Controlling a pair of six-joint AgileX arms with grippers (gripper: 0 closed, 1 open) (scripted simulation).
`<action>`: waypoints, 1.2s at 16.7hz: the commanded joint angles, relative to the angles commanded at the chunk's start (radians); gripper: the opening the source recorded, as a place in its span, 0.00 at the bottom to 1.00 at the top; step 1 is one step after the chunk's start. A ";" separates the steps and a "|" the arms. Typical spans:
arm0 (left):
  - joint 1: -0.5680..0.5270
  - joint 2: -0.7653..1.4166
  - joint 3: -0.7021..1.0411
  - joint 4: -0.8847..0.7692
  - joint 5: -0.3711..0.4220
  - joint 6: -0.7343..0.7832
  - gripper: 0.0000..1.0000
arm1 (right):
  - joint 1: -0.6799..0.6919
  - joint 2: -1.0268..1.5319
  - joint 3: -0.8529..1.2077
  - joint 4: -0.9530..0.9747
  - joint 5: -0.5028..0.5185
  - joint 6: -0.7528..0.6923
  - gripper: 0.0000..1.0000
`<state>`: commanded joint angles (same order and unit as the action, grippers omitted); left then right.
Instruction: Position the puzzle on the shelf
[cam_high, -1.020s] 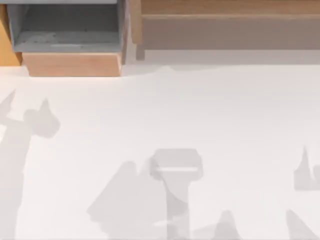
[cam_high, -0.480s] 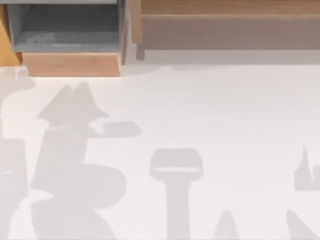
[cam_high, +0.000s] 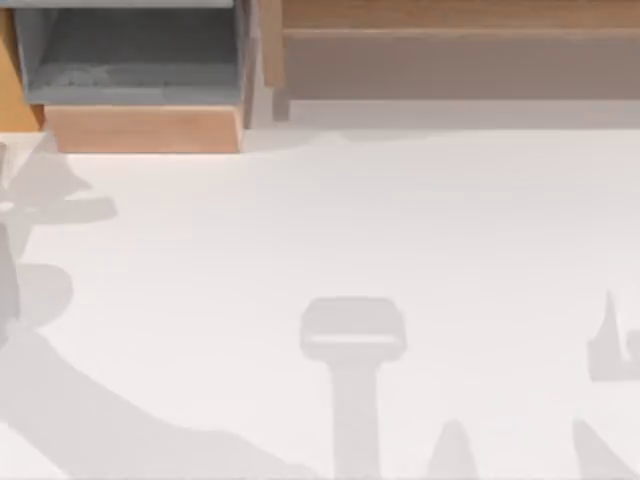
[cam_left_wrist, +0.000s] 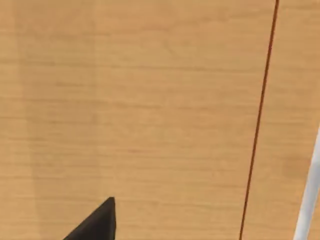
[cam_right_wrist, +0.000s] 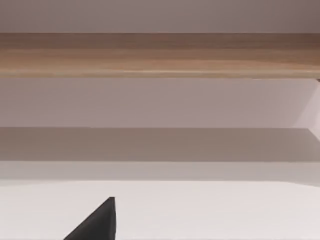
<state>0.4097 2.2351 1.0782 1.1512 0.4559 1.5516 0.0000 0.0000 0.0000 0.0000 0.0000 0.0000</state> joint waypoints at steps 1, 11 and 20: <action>0.005 0.025 0.012 0.013 0.005 0.018 1.00 | 0.000 0.000 0.000 0.000 0.000 0.000 1.00; -0.003 0.068 0.071 -0.003 -0.003 0.033 1.00 | 0.000 0.000 0.000 0.000 0.000 0.000 1.00; -0.016 0.099 0.136 -0.037 -0.016 0.032 0.85 | 0.000 0.000 0.000 0.000 0.000 0.000 1.00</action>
<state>0.3935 2.3343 1.2145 1.1146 0.4404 1.5838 0.0000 0.0000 0.0000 0.0000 0.0000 0.0000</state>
